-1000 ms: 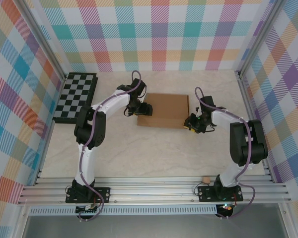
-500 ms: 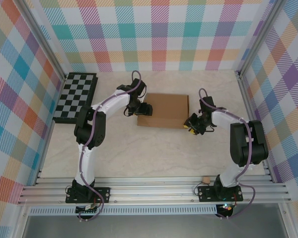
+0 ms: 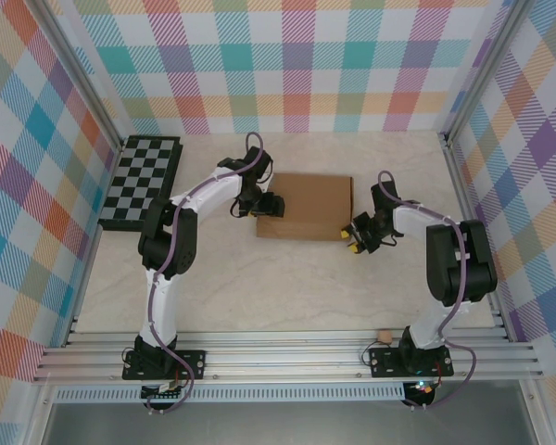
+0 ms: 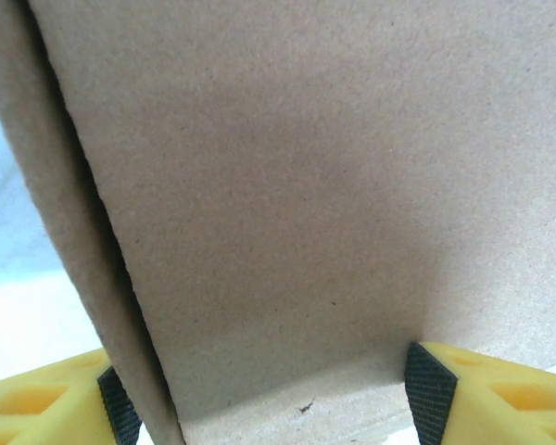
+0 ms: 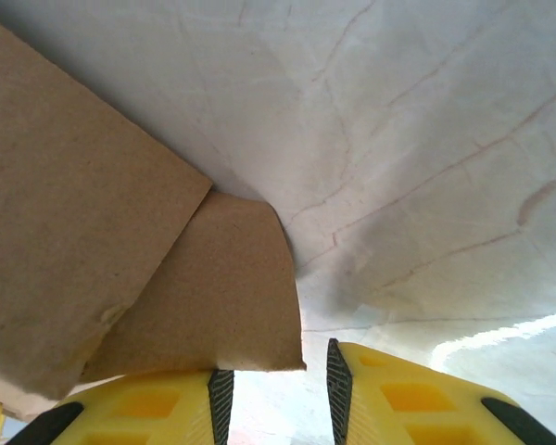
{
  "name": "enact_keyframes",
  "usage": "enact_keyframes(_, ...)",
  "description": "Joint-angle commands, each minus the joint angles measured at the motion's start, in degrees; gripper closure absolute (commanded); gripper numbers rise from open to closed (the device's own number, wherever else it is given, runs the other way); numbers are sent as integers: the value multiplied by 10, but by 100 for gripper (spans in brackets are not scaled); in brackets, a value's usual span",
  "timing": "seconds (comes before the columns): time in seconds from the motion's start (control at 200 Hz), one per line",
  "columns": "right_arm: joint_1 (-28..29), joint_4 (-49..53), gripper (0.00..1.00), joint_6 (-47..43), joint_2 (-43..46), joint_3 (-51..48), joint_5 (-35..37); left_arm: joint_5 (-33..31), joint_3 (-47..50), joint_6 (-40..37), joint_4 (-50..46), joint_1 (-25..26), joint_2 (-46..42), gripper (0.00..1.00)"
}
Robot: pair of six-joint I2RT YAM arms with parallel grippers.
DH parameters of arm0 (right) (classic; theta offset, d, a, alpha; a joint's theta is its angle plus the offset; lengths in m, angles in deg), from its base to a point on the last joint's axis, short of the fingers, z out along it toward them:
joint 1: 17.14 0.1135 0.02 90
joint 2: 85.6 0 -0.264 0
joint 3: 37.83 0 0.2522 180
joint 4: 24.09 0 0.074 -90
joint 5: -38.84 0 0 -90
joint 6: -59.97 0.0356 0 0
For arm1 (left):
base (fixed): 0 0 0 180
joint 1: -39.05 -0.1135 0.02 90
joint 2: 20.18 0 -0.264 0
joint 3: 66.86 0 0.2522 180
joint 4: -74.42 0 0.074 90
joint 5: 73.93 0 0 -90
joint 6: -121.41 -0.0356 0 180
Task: Fold the paper box
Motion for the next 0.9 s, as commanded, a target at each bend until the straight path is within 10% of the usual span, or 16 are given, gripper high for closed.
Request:
enact_keyframes(0.0,-6,-27,66,-27,-60,16,65,-23,12,-8,-30,-14,35,26)
enact_keyframes(0.47,-11,145,66,-271,91,75,146,-36,9,-1,-38,-14,27,26)
enact_keyframes(0.895,-14,-89,57,-396,9,51,9,-32,6,2,-45,-14,20,26)
